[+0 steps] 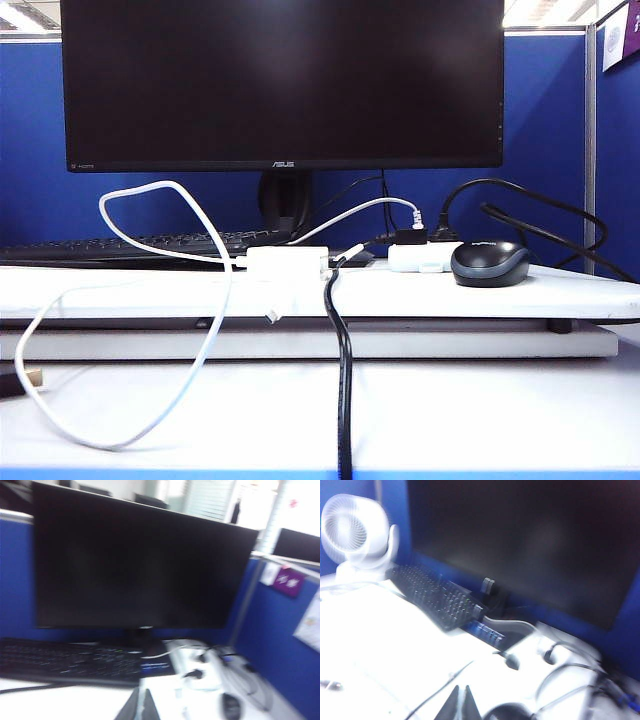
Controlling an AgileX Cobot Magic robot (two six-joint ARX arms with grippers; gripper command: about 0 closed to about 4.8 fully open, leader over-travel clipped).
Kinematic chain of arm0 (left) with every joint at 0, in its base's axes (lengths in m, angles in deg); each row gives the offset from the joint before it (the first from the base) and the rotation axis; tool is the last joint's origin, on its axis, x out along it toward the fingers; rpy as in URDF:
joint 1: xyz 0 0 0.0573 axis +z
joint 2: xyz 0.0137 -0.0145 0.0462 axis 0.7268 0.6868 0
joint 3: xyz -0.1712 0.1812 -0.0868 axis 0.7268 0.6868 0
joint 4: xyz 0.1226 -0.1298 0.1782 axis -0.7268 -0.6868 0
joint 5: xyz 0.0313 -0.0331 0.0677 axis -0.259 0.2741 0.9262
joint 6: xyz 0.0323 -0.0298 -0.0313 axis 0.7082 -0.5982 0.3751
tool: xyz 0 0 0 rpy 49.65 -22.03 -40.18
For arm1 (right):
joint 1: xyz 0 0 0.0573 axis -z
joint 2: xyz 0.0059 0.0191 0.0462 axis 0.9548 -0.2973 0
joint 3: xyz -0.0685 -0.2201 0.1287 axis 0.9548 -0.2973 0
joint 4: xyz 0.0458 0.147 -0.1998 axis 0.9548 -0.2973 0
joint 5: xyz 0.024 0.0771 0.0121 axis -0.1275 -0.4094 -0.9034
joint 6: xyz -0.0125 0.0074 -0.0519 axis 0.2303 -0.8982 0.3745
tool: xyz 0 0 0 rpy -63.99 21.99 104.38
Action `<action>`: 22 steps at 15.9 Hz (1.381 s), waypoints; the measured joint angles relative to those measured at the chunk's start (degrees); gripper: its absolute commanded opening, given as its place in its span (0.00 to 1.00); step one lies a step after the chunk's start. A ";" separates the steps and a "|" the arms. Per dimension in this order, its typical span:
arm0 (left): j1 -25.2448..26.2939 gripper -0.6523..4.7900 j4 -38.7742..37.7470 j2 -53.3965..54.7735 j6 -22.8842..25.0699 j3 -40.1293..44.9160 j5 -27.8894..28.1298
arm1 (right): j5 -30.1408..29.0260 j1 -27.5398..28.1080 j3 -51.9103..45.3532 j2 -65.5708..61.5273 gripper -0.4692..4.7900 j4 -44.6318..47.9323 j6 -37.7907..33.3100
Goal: Pick up the Type-C charging cable and the charging base, insert one end of the Type-C charger into the corresponding slot on the base, and finally place the plugged-in charger back on the table.
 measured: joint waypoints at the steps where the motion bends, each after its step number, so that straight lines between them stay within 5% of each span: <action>1: 0.00 0.11 -1.38 -1.86 1.22 1.05 1.51 | -0.68 0.00 -7.96 3.28 0.09 5.25 -0.42; 4: 0.76 0.11 -4.35 -6.51 2.19 8.76 5.90 | 3.91 0.02 -29.48 9.07 0.09 15.23 -4.68; 8: 5.29 0.11 -0.15 -9.25 2.32 22.86 6.27 | 13.27 0.04 -43.85 15.63 0.09 18.21 -9.57; 13: 7.93 0.11 16.26 -9.40 -1.66 38.23 1.22 | 12.50 -0.07 -46.07 18.62 0.09 12.13 -11.10; 16: 7.93 0.12 36.35 -9.03 -0.72 56.08 0.85 | 10.93 -0.04 -46.21 18.62 0.09 11.67 -11.50; 17: 7.91 0.12 38.95 -8.31 2.62 61.29 0.74 | 10.93 -0.04 -46.21 18.62 0.09 11.67 -11.50; 22: 7.85 0.13 41.16 -6.78 3.65 70.34 0.87 | 10.93 -0.04 -46.21 18.62 0.09 11.67 -11.50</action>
